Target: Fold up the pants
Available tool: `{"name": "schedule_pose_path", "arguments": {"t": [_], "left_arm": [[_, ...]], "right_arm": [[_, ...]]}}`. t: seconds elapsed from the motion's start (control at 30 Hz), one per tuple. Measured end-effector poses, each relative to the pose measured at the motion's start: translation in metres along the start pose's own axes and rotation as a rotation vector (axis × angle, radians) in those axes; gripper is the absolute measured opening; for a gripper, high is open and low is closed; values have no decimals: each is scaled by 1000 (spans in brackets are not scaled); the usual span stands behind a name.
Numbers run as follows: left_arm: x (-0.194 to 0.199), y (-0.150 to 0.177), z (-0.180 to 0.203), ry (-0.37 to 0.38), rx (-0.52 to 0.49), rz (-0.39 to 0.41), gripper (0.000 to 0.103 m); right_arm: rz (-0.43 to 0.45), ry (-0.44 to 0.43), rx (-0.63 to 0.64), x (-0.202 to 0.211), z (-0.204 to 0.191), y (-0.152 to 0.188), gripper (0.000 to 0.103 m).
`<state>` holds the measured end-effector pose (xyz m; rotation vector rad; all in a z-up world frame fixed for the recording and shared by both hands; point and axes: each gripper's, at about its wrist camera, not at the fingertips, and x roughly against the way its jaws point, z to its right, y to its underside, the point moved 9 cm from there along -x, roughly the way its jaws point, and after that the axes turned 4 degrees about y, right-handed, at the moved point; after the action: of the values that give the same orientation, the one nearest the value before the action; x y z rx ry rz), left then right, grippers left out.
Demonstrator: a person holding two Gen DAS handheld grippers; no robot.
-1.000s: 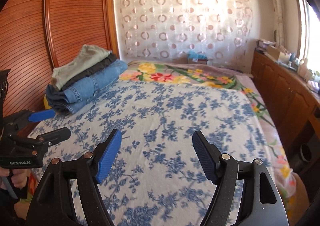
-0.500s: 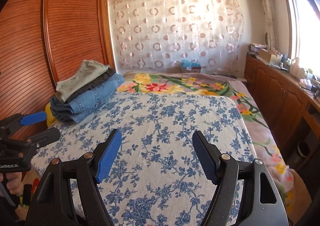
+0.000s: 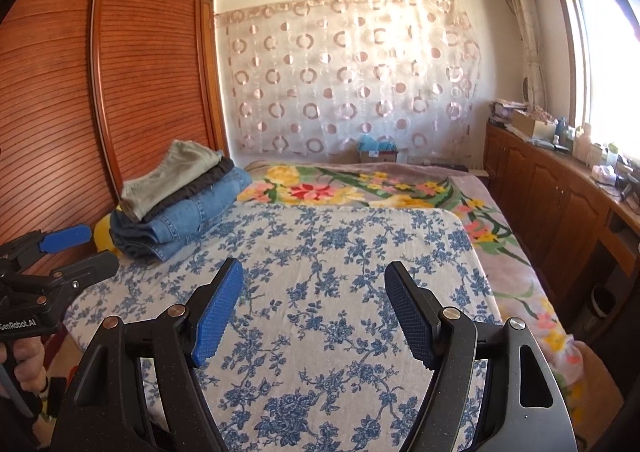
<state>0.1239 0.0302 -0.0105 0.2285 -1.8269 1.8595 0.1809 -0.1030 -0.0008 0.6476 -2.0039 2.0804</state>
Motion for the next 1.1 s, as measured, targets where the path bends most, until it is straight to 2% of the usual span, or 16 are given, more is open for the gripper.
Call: {"name": "schedule_pose_path", "arguments": {"t": [0.23,1.1], "left_arm": [[12,-5,-9,-32,6,24,83],[8,-1,-8,-26,19,9,83]], "right_arm": [[51,31,-8,17,5,-5,75],[52,32,-17,22,8,-5,75]]}}
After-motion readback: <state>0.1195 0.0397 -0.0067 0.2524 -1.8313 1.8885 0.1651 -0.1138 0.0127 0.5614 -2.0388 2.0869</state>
